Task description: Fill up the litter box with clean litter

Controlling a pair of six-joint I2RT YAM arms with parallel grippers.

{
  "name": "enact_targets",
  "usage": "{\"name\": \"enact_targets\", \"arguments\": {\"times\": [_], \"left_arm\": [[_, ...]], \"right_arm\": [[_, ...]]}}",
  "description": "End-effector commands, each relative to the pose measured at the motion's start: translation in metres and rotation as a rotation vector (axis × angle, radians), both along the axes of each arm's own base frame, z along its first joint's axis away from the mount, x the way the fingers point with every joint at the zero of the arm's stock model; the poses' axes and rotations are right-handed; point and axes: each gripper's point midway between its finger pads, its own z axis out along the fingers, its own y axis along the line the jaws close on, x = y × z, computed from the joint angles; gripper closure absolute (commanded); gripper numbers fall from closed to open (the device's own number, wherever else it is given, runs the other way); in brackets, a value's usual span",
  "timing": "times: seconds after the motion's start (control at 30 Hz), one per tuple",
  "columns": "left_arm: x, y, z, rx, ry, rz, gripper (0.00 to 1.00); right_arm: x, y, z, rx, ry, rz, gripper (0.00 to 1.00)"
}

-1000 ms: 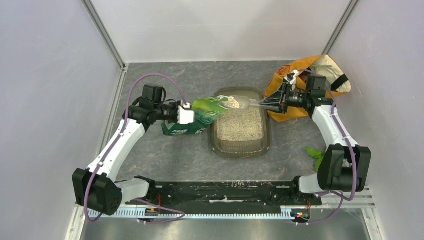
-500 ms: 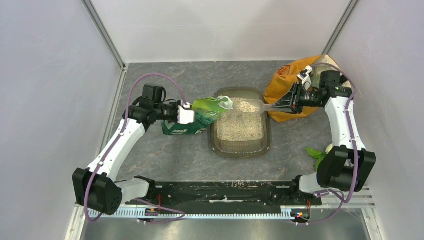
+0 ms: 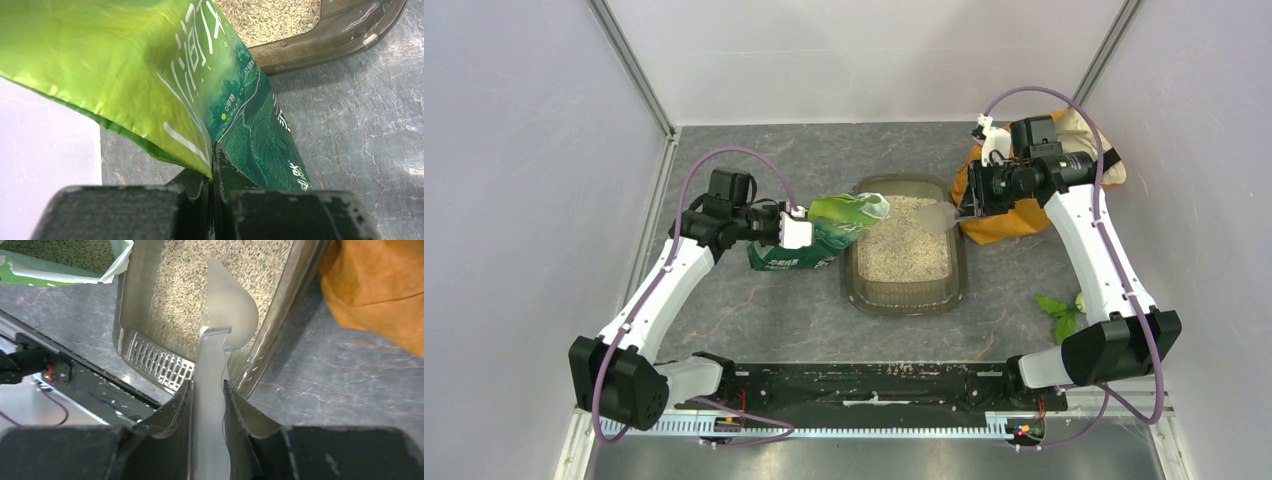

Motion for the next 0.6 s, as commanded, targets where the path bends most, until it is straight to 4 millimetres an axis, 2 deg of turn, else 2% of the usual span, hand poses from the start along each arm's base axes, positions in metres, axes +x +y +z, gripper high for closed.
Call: {"name": "enact_targets", "arguments": {"times": [0.0, 0.07, 0.23, 0.3, 0.4, 0.57], "left_arm": [[0.003, -0.009, 0.036, -0.049, -0.133, -0.065, 0.98], [0.003, -0.009, 0.036, -0.046, -0.135, -0.065, 0.98], [0.0, -0.009, 0.037, -0.038, -0.142, -0.083, 0.98], [-0.001, -0.009, 0.037, -0.037, -0.14, -0.086, 0.98], [-0.004, -0.01, 0.038, -0.038, -0.134, -0.099, 0.98], [-0.008, -0.011, 0.041, -0.041, -0.132, -0.114, 0.98]], "right_arm": [[0.011, -0.009, 0.042, -0.095, -0.211, 0.049, 1.0], [0.007, -0.002, 0.055, -0.058, -0.234, 0.096, 1.0], [-0.021, 0.032, 0.096, 0.125, -0.274, 0.29, 1.0], [-0.03, 0.042, 0.104, 0.182, -0.277, 0.359, 1.0], [-0.038, 0.049, 0.102, 0.204, -0.26, 0.454, 1.0], [-0.026, 0.056, 0.104, 0.191, -0.293, 0.509, 1.0]]}}
